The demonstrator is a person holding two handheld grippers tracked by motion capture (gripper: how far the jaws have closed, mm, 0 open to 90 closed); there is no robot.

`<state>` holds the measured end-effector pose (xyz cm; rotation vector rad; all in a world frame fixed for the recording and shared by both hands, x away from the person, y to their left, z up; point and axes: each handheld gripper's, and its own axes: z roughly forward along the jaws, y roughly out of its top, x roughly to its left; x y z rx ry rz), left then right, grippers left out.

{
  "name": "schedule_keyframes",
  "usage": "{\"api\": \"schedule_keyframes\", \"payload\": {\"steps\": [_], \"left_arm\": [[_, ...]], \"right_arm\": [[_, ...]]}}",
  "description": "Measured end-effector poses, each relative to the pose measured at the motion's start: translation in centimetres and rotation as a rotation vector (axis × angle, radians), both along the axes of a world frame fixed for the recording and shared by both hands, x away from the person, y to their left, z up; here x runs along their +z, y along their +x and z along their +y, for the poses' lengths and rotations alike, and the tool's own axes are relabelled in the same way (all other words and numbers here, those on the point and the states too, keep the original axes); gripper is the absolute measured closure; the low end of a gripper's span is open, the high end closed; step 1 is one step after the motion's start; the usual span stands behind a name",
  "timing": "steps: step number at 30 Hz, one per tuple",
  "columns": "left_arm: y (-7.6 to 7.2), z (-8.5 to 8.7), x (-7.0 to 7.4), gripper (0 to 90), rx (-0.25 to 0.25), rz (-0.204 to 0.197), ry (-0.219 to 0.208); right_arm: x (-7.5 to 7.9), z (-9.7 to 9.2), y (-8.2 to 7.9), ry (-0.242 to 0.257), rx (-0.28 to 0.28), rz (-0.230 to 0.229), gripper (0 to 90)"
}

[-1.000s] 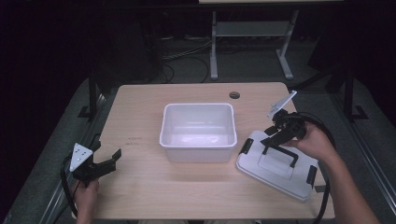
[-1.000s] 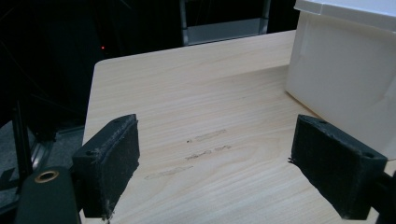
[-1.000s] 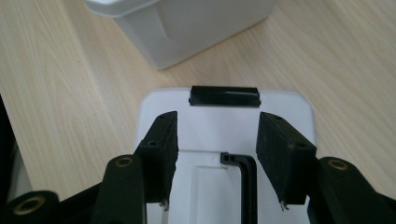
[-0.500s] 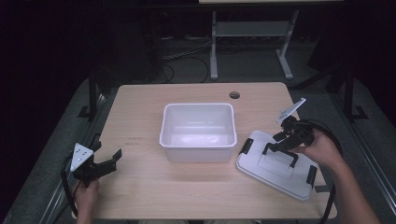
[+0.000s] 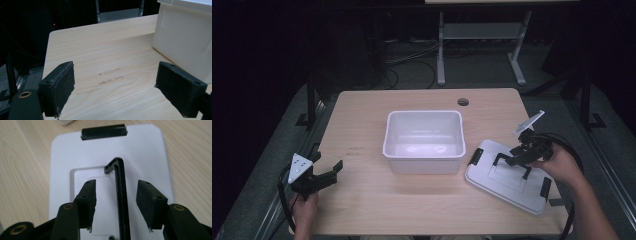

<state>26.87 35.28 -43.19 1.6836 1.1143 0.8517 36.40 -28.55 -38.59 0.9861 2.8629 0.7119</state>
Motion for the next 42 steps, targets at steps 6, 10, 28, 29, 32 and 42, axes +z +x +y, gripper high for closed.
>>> {"api": "schedule_keyframes", "payload": {"steps": [6,10,28,29,32,42], "left_arm": [[0.0,0.0,0.0,14.7,0.000,0.000,0.002],[0.0,0.0,0.0,14.7,0.000,0.000,0.005],[0.0,0.0,0.0,14.7,0.003,-0.002,0.005],[0.0,0.1,0.0,14.7,0.003,-0.002,0.002],[0.0,0.1,0.0,14.7,0.003,-0.002,0.003],[0.0,0.0,0.0,14.7,0.003,-0.001,0.003]], "right_arm": [[-0.6,-0.6,-0.1,0.002,-0.008,0.011,56.7],[-0.8,-0.7,-0.2,0.002,-0.007,0.015,62.9],[-1.5,-0.6,-0.5,0.013,0.036,0.047,82.4],[-1.4,-0.6,-0.6,0.009,0.046,0.038,83.0],[-1.3,-0.5,-0.7,-0.004,0.061,0.032,83.9],[-0.7,-0.5,-1.1,0.000,0.076,0.022,84.3]]}}
